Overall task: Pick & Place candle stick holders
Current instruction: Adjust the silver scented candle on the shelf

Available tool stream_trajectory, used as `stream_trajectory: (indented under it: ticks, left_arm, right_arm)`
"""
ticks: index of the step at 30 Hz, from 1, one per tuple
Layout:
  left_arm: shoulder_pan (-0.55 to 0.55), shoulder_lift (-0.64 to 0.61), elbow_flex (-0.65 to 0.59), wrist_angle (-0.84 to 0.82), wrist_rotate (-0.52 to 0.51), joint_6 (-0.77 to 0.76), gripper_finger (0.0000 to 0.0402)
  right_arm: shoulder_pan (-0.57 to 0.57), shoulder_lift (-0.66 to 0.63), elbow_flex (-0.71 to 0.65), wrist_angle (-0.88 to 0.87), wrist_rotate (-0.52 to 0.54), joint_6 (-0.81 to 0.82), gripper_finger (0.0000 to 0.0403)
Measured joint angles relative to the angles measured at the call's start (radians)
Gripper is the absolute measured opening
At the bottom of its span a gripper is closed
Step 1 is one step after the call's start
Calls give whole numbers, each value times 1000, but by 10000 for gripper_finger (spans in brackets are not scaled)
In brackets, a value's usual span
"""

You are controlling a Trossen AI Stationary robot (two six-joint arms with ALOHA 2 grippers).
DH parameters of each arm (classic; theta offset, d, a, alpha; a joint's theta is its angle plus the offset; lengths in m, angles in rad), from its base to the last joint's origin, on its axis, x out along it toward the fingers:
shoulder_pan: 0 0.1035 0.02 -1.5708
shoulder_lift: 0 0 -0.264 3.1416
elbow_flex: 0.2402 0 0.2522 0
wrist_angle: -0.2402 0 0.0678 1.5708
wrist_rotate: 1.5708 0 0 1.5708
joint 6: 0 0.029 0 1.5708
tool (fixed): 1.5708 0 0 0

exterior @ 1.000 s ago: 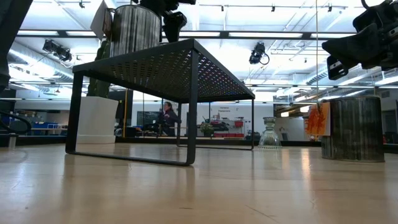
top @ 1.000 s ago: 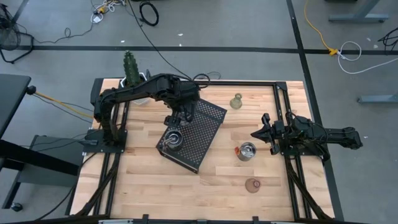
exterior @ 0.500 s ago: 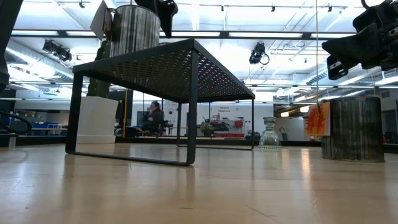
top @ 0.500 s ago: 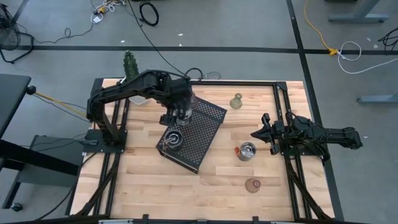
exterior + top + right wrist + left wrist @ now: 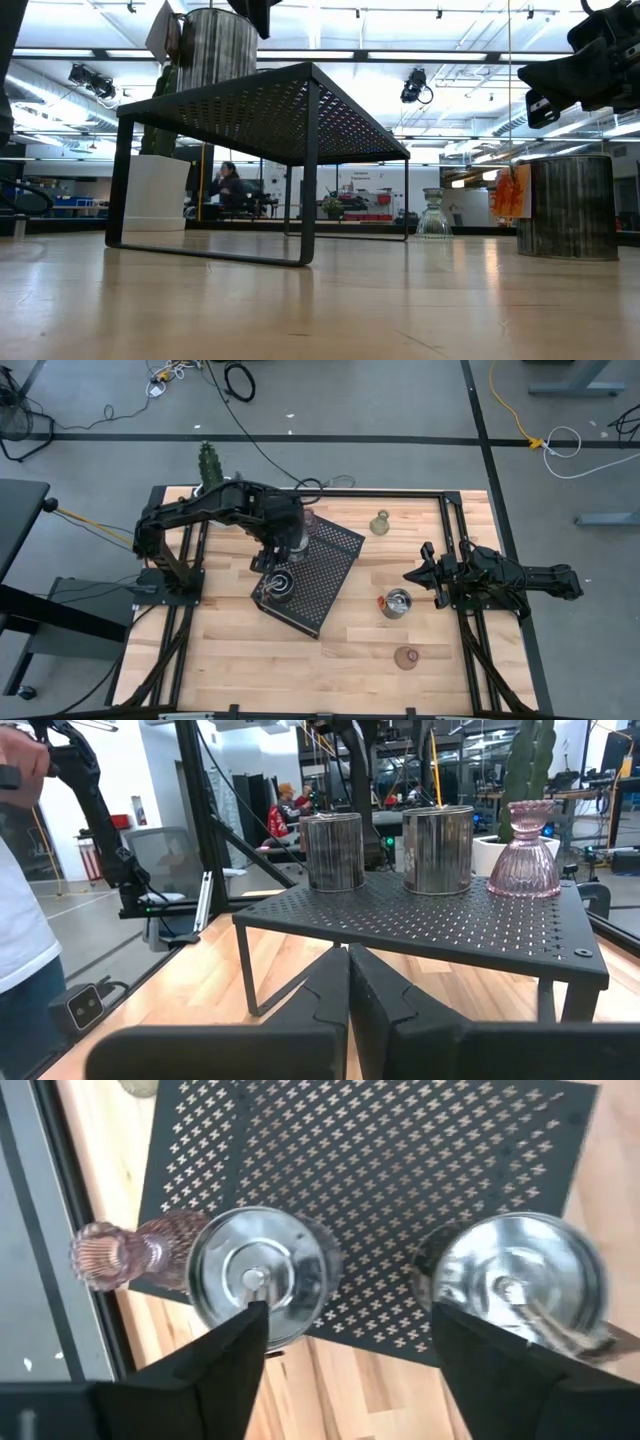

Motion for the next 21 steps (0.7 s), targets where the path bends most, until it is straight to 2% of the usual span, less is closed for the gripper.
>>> stream_trajectory:
  ticks: [9,15,21]
  left_arm:
    - [-62,-4,0,14,1,-6,185]
    - [-110,-3,-9,11,1,-5,150]
    - [-149,-4,-9,9,1,-65,115]
  right_arm:
    - [0,0,0,0,0,0,12]
    - [0,0,0,0,0,0,12]
    - [0,0,0,0,0,0,12]
